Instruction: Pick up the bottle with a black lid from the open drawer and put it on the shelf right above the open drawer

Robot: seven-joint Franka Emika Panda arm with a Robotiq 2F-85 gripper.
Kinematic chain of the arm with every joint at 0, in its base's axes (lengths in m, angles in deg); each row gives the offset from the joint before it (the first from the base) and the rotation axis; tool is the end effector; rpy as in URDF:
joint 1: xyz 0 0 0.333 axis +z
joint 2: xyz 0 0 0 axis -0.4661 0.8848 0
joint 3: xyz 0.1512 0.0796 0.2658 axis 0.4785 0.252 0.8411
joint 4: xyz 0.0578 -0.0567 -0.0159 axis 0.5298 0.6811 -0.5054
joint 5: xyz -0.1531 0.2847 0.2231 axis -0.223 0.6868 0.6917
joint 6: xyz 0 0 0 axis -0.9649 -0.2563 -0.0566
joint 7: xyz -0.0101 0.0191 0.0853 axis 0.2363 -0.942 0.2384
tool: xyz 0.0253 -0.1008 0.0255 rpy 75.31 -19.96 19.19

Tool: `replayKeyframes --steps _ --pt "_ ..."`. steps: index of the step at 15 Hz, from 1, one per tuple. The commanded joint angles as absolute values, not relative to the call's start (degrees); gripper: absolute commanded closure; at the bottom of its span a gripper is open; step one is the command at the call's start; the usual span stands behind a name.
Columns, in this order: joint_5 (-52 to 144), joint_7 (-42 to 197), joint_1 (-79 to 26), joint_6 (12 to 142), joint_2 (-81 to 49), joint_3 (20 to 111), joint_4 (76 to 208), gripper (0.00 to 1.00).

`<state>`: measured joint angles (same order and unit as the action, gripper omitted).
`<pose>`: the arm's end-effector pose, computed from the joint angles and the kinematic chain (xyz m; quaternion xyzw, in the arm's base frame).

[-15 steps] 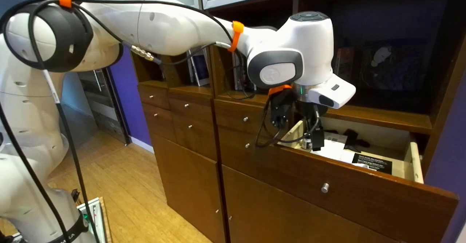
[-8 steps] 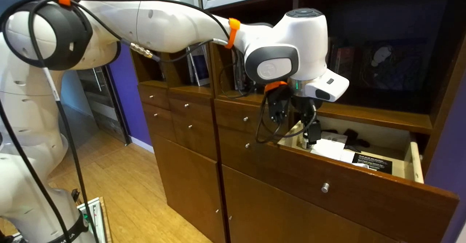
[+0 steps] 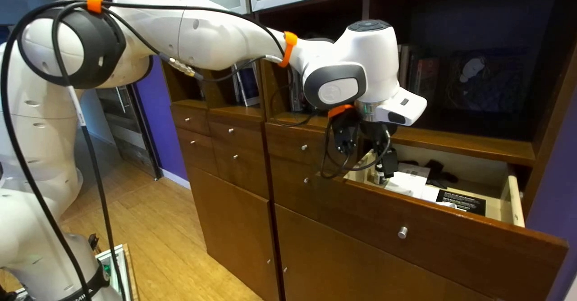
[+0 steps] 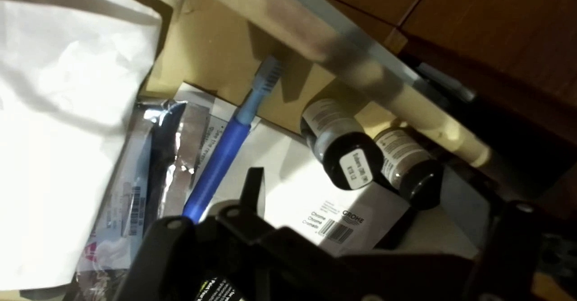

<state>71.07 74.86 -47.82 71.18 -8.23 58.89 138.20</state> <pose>0.6237 -0.3304 0.4374 -0.9151 0.3550 -0.1672 0.0922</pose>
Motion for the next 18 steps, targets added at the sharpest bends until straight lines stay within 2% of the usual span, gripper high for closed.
replayKeyframes --steps 1,18 --pt "67.7 76.9 -47.0 72.2 -7.8 58.1 139.0 0.0" --pt "63.9 78.8 -47.6 69.5 -7.3 56.2 138.4 0.0"
